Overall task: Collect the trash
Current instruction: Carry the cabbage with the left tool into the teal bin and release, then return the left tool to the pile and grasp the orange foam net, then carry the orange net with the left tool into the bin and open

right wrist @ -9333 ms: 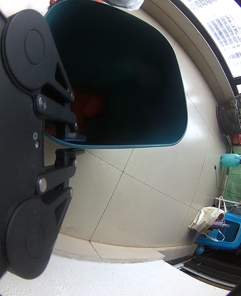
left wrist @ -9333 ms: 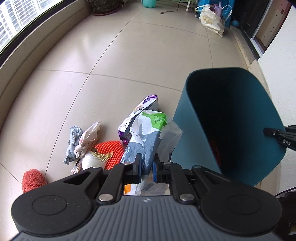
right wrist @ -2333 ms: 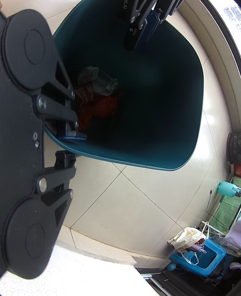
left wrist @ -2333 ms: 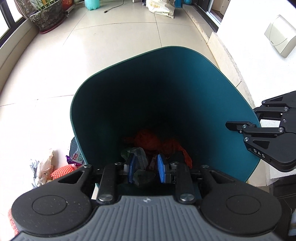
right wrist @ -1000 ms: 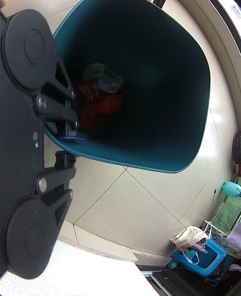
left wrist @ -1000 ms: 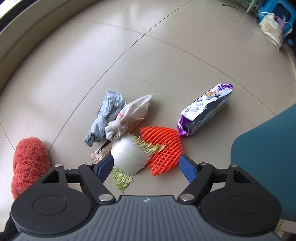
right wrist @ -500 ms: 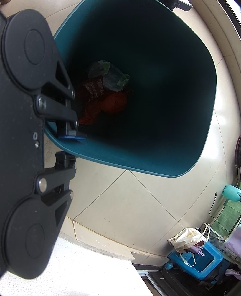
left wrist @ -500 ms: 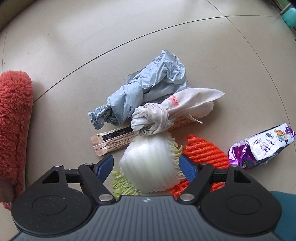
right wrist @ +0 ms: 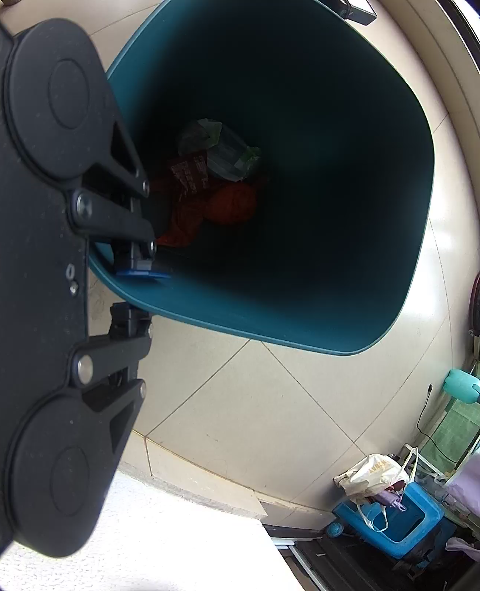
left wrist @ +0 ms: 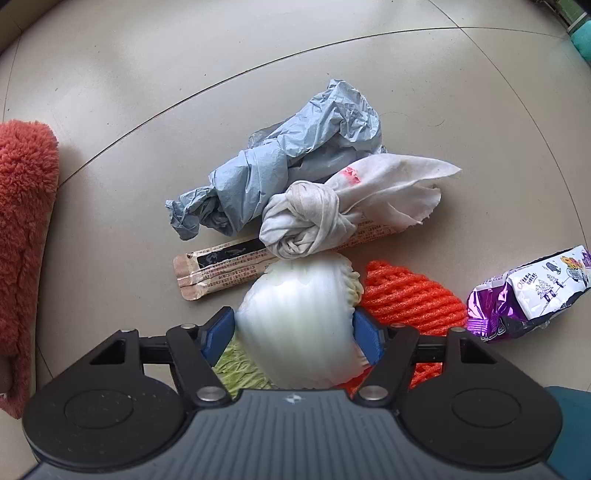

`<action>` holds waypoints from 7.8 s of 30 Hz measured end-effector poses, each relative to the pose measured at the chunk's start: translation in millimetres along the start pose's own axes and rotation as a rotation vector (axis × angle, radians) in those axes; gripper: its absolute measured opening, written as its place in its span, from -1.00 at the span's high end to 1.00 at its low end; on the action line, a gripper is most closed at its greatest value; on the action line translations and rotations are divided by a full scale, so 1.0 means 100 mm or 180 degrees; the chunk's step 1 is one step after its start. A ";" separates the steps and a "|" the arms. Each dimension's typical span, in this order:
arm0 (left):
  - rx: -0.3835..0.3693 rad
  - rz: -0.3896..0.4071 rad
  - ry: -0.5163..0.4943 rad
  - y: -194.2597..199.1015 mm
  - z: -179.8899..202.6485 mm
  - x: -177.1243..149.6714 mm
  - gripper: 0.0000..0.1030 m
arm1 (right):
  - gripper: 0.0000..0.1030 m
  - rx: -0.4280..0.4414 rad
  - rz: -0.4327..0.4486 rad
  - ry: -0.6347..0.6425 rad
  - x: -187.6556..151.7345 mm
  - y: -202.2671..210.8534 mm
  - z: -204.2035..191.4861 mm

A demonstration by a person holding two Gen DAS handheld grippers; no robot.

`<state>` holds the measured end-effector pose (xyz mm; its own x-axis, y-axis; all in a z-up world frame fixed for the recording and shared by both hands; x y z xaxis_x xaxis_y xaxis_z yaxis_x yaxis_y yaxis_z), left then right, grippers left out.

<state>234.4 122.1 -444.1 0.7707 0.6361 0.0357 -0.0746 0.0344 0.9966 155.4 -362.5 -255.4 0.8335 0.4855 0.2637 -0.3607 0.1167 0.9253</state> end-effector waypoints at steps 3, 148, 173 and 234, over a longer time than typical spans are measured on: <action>0.0042 0.0003 -0.0032 0.06 -0.04 -0.03 -0.31 | 0.78 -0.0002 0.0003 0.0003 0.00 0.00 0.00; -0.0284 0.0701 -0.2040 2.15 0.84 -0.70 -0.50 | 0.78 0.0110 -0.0009 -0.0147 -0.06 -0.01 0.08; 0.0204 -0.0103 -0.1478 -0.10 0.81 -0.41 -0.50 | 0.74 -0.0045 -0.0075 0.0153 -0.05 -0.05 -0.07; -0.0526 0.0750 -0.3071 3.11 2.08 -2.04 0.66 | 0.78 0.0287 0.0213 -0.0060 -0.16 0.08 0.11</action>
<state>186.0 -157.1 -125.8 0.9026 -0.2533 0.3481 -0.3216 0.1411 0.9363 143.9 -379.1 -249.2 0.8168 0.4731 0.3301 -0.3775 0.0057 0.9260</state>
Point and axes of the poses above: each gripper's, at about its wrist camera, not at the fingertips, and y roughly against the way its jaws point, z to its right, x to its top, the point moved 7 cm from there along -y, roughly the way its jaws point, and after that the axes turned 4 degrees about -z, right-handed, at the moved point
